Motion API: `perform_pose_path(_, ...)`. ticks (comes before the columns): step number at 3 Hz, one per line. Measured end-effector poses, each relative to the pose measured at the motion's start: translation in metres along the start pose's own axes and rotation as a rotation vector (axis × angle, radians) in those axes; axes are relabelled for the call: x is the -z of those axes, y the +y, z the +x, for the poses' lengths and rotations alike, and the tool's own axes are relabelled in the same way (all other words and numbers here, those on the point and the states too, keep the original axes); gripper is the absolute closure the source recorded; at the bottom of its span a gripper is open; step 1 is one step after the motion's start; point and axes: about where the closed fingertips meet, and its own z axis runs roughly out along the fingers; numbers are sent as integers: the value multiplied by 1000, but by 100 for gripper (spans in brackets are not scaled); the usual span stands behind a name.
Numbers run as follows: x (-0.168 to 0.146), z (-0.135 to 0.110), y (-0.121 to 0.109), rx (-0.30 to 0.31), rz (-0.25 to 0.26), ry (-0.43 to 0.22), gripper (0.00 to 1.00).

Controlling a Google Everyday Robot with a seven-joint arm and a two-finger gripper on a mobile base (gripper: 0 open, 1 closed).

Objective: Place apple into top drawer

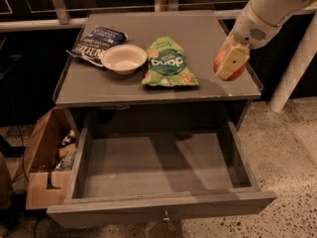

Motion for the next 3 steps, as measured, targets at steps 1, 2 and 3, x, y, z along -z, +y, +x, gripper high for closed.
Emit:
perform_pose_path(1,6,14,29,-22,4,-13,100)
perform_pose_path(2,-13,38,71,-58,-57,-4,100)
perform_pose_path(3,-13,38,71,-58,-57,-4,100)
